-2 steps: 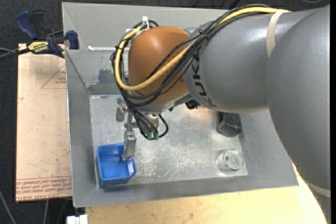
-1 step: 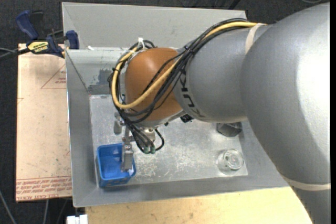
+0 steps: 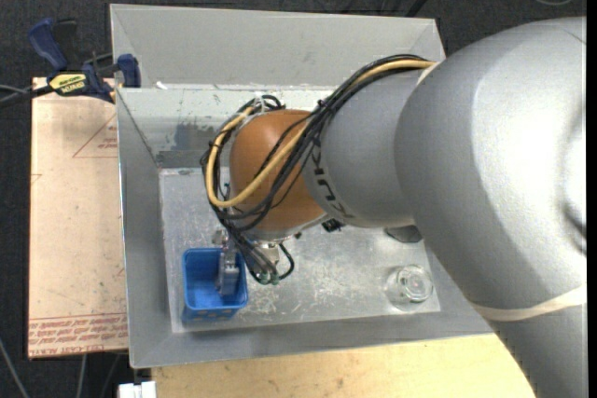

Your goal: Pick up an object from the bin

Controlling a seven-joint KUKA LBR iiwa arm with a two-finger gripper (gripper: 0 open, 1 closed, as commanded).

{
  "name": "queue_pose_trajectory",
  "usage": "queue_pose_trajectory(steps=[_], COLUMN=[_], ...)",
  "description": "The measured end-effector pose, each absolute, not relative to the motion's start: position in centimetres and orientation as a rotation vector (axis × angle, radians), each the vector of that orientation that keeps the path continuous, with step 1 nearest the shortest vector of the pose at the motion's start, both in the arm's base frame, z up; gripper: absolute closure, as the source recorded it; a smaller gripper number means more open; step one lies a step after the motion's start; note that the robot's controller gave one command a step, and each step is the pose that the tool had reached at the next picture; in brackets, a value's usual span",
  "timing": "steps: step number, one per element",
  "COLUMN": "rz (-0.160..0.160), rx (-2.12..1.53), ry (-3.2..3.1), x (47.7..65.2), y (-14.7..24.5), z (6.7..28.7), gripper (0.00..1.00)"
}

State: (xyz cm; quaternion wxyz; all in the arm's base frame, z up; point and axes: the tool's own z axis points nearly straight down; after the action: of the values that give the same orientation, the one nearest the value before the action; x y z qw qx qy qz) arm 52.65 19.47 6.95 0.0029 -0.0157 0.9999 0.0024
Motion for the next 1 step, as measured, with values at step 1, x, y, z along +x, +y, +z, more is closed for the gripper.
queue_pose_trajectory(steps=[1], rz=[0.008], rx=[-0.049], ry=[3.135], x=[52.65], y=[19.46], z=[6.95], gripper=[1.00])
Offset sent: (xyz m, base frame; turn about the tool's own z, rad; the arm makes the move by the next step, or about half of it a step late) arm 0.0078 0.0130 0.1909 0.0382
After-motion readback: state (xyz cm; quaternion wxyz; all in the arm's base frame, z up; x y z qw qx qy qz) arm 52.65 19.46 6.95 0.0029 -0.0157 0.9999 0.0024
